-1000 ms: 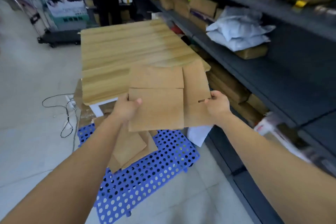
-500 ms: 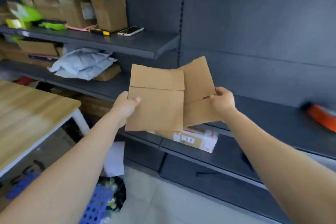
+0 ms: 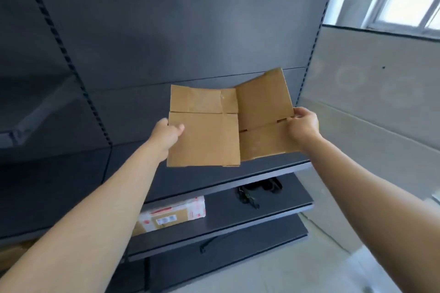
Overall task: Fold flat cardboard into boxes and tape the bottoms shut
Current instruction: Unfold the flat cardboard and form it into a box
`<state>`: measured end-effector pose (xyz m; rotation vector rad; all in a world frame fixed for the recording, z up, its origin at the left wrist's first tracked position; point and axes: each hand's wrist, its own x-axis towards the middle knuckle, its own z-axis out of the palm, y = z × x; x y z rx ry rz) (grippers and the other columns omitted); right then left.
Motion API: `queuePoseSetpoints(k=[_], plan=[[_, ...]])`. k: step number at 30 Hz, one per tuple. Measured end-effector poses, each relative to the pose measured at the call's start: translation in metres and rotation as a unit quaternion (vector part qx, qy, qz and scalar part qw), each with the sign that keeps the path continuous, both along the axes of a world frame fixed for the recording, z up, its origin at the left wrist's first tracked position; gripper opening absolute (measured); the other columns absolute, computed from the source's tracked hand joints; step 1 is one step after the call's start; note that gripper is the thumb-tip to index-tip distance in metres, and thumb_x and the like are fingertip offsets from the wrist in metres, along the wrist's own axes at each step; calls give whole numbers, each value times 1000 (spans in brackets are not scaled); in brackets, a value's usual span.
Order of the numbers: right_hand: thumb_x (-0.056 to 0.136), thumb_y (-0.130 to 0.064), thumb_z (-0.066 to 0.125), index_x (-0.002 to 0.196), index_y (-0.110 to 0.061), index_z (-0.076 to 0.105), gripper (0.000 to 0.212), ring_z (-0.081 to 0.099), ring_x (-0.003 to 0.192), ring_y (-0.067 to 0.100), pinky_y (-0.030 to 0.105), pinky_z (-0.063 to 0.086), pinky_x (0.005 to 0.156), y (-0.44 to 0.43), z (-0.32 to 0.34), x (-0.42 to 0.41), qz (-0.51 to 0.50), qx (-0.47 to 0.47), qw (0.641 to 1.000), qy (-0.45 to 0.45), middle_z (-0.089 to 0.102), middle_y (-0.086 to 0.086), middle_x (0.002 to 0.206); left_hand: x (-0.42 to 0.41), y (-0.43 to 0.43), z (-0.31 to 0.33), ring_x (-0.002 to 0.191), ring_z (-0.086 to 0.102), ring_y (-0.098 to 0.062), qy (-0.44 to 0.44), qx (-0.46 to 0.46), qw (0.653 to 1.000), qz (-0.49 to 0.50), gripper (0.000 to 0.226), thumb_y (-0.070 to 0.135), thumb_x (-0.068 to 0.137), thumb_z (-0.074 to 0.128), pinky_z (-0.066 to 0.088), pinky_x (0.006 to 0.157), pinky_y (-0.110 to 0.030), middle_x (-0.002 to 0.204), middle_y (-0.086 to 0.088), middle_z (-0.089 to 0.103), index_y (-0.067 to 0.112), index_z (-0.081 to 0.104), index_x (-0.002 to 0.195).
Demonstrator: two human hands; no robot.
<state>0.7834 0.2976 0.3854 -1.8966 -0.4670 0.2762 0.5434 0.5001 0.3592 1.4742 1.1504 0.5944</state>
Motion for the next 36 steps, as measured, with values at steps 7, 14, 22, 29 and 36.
queuePoseSetpoints(k=[7, 14, 22, 29, 36], plan=[[83, -1, 46, 101, -16, 66, 31, 56, 79, 24, 29, 42, 72, 13, -12, 49, -121, 0, 993, 9, 62, 4, 87, 82, 43, -16, 140, 29, -27, 21, 4, 998, -52, 66, 22, 98, 51, 27, 113, -43, 156, -7, 25, 11, 14, 152], [82, -2, 48, 108, -14, 67, 34, 58, 85, 25, 29, 45, 80, 16, -21, 120, -154, -37, 987, 11, 63, 4, 92, 155, 57, -42, 142, 24, -29, 37, -32, 997, -66, 69, 19, 98, 50, 24, 115, -47, 158, -8, 19, 10, 8, 152], [80, -2, 50, 112, -16, 66, 39, 64, 94, 33, 47, 53, 89, 41, -32, 192, -107, -79, 991, 32, 67, 6, 100, 216, 53, -93, 138, 30, -31, 111, -84, 990, -14, 65, 20, 99, 49, 28, 112, -47, 154, -10, 27, 11, 13, 152], [82, 1, 52, 116, -18, 63, 40, 63, 96, 32, 46, 53, 89, 69, -46, 228, -58, -148, 987, 37, 62, 7, 99, 243, 71, -125, 137, 33, -32, 163, -123, 979, 9, 64, 20, 97, 51, 31, 111, -46, 153, -11, 30, 10, 17, 151], [83, -3, 59, 116, -17, 65, 36, 63, 93, 31, 40, 54, 86, 93, -54, 252, -13, -207, 978, 4, 64, 10, 104, 265, 84, -148, 137, 34, -32, 203, -124, 971, -15, 65, 16, 95, 55, 31, 107, -40, 152, -13, 31, 3, 20, 149]])
